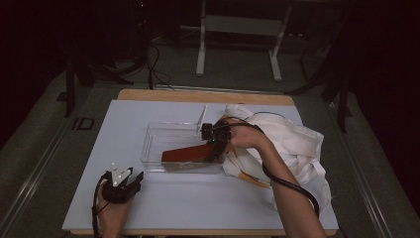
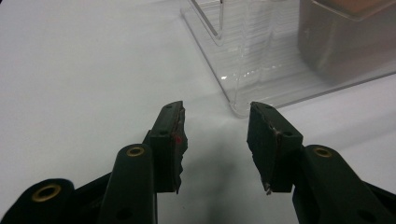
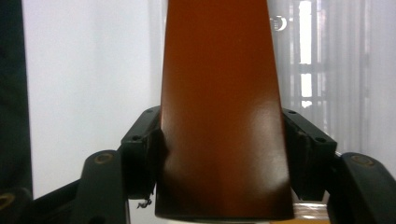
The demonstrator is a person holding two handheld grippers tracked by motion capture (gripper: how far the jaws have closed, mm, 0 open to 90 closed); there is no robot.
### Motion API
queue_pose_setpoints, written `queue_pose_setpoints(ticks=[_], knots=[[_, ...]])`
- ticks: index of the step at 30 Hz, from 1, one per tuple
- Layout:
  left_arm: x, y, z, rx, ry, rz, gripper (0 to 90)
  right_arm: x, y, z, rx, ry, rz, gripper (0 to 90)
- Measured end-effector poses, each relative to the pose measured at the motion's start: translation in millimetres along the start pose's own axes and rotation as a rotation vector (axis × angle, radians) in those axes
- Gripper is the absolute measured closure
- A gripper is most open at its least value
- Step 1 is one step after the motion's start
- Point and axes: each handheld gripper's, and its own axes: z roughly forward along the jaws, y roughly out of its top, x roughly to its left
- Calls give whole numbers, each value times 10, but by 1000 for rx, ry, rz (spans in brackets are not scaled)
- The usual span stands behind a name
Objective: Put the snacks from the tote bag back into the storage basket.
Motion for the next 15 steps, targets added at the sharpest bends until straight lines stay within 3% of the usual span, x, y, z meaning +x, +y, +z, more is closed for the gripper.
queue_pose_setpoints(ticks=[5,15], knots=[[0,1,0,1,1,1,566,6,7,-42,-18,10,13,363],[-1,1,1,1,2,0,565,11,-61,-99,-27,-15,7,345]])
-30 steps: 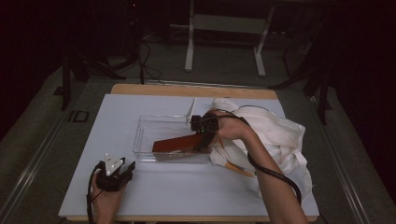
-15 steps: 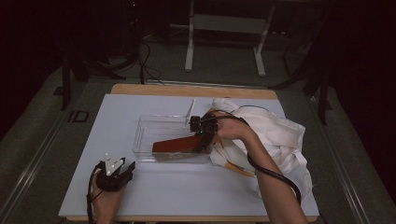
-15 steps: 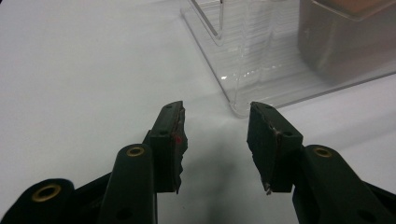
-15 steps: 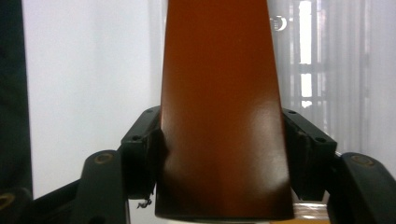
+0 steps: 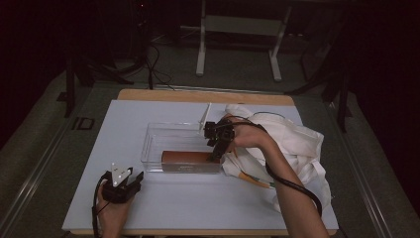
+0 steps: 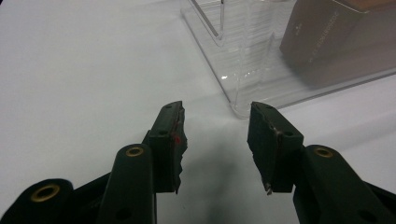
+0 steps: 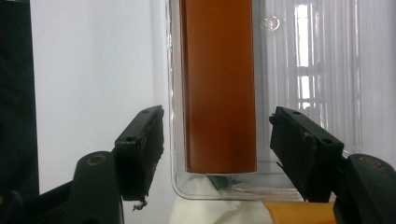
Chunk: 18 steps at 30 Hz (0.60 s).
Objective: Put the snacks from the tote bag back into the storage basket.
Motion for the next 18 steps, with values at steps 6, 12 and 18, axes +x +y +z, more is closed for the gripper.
queue_pose_setpoints(ticks=[6,12,18], knots=[[0,0,0,-1,1,0,565,23,-20,-53,-7,-25,3,345],[-1,0,0,-1,1,0,565,56,-41,-101,-10,-54,10,345],[-1,0,1,0,2,-1,565,90,-76,-150,-10,-86,19,341]])
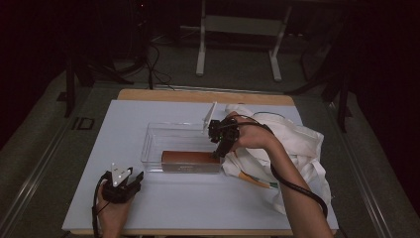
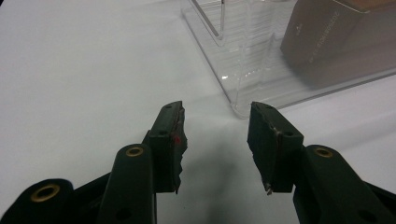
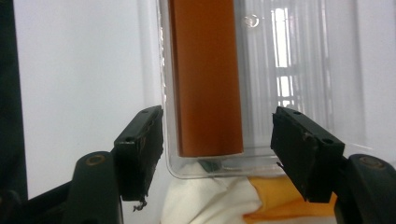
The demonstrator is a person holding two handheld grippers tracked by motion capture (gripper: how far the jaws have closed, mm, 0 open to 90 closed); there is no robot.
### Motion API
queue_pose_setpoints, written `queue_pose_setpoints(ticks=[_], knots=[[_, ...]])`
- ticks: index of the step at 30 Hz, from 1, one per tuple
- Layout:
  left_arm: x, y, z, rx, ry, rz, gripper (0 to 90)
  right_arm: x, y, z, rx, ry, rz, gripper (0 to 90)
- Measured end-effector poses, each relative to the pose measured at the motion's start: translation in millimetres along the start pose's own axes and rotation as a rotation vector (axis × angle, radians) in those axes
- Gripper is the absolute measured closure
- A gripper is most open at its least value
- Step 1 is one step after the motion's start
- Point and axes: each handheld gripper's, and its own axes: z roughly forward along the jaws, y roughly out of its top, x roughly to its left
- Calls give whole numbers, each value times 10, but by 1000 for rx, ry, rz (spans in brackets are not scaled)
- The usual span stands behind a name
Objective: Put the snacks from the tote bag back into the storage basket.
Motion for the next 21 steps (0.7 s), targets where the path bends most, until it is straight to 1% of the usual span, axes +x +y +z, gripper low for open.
queue_pose_setpoints(ticks=[4,8,11,16,19,21], knots=[[-1,0,1,0,0,-2,565,9,-31,-59,-17,-40,9,336],[0,1,0,2,1,0,565,31,-76,-139,-39,-75,37,332],[-1,0,0,1,2,1,565,44,-122,-193,-54,-90,57,333],[-1,1,3,4,4,1,565,65,-201,-238,-59,-117,70,333],[-2,2,5,5,6,-1,566,79,-258,-247,-59,-129,90,330],[-1,4,7,10,8,-3,565,83,-312,-257,-68,-145,110,328]])
